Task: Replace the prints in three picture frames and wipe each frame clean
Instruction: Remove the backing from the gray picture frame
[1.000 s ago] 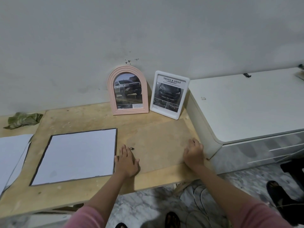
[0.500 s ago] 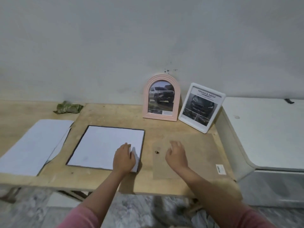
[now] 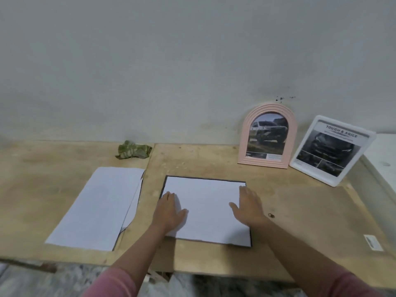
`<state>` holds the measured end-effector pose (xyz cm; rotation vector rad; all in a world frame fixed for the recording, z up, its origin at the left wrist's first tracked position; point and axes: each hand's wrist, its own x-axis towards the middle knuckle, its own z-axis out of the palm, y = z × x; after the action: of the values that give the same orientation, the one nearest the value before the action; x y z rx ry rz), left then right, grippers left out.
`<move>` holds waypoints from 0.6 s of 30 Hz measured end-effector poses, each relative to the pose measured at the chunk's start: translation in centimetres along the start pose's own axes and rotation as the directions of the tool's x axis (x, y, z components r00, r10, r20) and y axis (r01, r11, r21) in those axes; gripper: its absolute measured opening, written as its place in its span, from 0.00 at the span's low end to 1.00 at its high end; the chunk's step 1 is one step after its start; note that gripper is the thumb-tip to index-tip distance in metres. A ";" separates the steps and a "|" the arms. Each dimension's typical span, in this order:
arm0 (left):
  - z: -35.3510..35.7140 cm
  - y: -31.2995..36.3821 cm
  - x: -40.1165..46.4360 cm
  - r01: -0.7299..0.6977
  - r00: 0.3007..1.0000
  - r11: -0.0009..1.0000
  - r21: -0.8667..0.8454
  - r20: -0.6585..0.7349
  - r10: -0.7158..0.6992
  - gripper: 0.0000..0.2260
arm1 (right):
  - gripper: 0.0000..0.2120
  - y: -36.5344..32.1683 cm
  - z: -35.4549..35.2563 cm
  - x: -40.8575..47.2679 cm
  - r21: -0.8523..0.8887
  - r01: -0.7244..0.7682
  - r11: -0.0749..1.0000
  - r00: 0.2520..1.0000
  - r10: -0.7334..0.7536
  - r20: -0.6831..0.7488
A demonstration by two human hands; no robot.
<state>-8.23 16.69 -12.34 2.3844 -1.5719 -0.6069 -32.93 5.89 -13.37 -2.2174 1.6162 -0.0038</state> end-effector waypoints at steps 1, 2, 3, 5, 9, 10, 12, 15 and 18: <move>-0.2 -0.2 0.6 0.007 1.000 1.000 -0.006 0.019 -0.007 0.35 | 0.35 0.0 0.0 0.3 -0.043 0.000 0.999 1.000 0.001 0.026; -0.3 -0.5 1.4 0.021 0.999 1.000 -0.012 0.034 -0.021 0.36 | 0.36 -0.1 0.1 0.8 -0.080 -0.001 0.997 0.999 0.005 0.052; -0.4 -0.5 1.8 0.046 0.998 0.999 -0.012 0.043 -0.045 0.37 | 0.36 0.0 0.3 1.0 -0.106 -0.001 0.994 0.998 0.008 0.064; -0.4 -0.6 2.5 0.085 0.994 0.996 0.006 0.063 -0.085 0.39 | 0.37 0.0 0.5 1.4 -0.149 -0.001 0.989 0.999 0.007 0.037; -0.1 -0.1 3.0 0.139 0.987 0.989 0.050 0.068 -0.142 0.40 | 0.38 0.3 1.6 1.5 -0.227 0.057 0.972 0.993 -0.079 -0.087; -0.1 0.2 3.1 0.148 0.987 0.987 0.067 0.053 -0.151 0.40 | 0.38 0.3 1.8 1.4 -0.227 0.073 0.971 0.988 -0.102 -0.115; -0.3 0.7 3.4 0.178 0.982 0.980 0.083 0.054 -0.183 0.40 | 0.36 0.0 1.9 1.2 -0.197 0.074 0.978 0.983 -0.105 -0.152; -0.6 1.2 3.8 0.235 0.967 0.968 0.082 0.075 -0.242 0.43 | 0.33 -0.7 1.5 0.8 -0.162 0.083 0.983 0.969 -0.118 -0.219; -0.8 1.3 4.0 0.276 0.958 0.955 0.108 0.055 -0.283 0.44 | 0.30 -1.6 1.6 0.4 -0.117 0.074 0.990 0.964 -0.101 -0.245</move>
<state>-7.55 12.48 -11.97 2.7152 -1.3265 -0.6869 -30.99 6.37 -14.42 -2.4521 1.6782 -0.2363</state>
